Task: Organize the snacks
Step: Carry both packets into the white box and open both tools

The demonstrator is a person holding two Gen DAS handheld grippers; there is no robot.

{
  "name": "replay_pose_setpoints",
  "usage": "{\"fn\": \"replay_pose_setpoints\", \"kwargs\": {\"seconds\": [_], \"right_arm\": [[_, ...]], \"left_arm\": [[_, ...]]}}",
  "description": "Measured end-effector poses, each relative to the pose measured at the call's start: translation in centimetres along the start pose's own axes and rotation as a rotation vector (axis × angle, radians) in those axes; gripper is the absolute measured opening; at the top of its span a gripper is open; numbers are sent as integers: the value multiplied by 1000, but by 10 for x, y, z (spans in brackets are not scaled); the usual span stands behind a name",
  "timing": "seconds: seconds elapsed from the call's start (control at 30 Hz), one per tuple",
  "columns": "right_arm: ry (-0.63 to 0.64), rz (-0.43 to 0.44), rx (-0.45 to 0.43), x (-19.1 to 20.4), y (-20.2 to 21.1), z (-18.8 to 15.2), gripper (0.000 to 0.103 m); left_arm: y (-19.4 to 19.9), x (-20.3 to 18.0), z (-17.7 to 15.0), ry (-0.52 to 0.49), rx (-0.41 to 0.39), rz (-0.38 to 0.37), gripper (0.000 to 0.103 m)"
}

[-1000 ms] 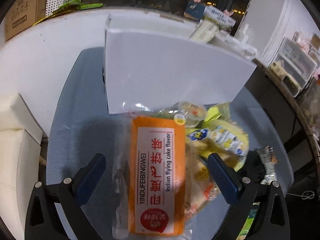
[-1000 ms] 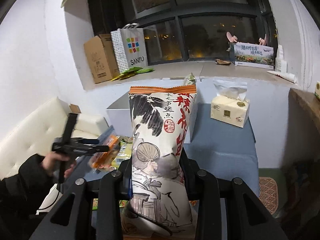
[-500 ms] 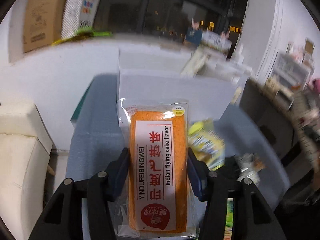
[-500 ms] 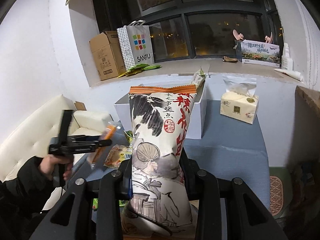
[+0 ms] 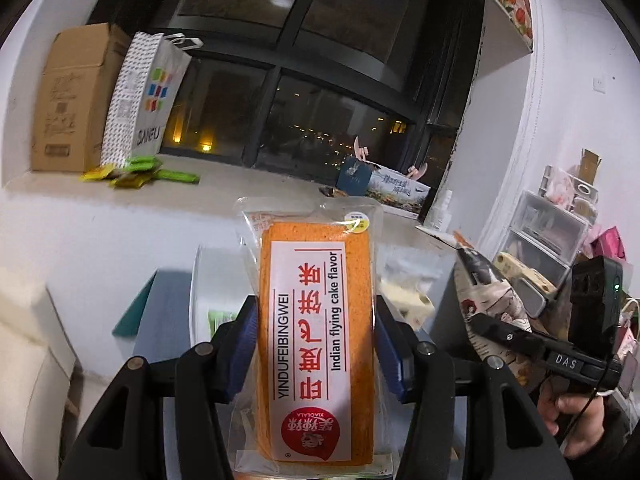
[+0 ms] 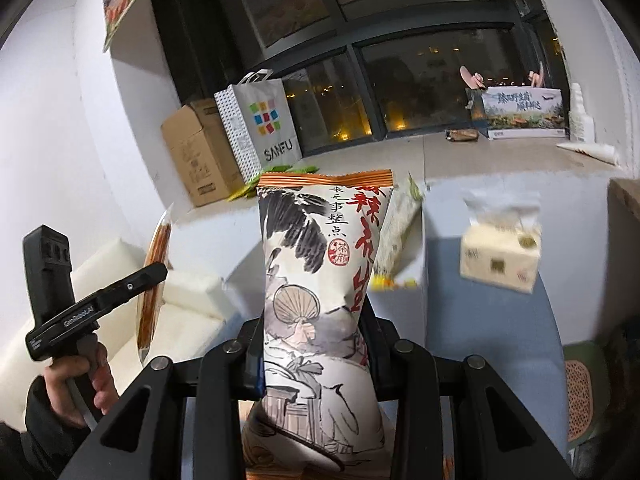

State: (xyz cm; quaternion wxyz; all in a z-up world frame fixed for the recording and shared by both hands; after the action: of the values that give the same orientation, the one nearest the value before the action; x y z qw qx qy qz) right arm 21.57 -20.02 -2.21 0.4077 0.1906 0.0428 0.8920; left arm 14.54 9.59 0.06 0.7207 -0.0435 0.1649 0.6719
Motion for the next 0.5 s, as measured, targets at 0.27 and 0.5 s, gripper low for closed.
{"fn": "replay_pose_setpoints", "kwargs": {"seconds": [0.27,0.5], "right_arm": [[0,-83,51,-4,-99,45,38],[-52,-137,153,-25,-181,52,38]], "left_arm": [[-117,23,24,-34,114,66,58],[-175,46,5,-72,227,136,75]]}}
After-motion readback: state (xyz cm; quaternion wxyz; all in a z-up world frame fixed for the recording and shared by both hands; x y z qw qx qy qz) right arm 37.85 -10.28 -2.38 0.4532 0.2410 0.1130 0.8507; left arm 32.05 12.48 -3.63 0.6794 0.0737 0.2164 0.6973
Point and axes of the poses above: each gripper's, at about its wrist camera, not at the fingertips, and y roughly against the way its jaws point, x to its left, z to its top, the point moved 1 cm from there along -y, roughly the way its jaws point, and after that the axes turned 14 degrees about -x, right-handed, at the moved point
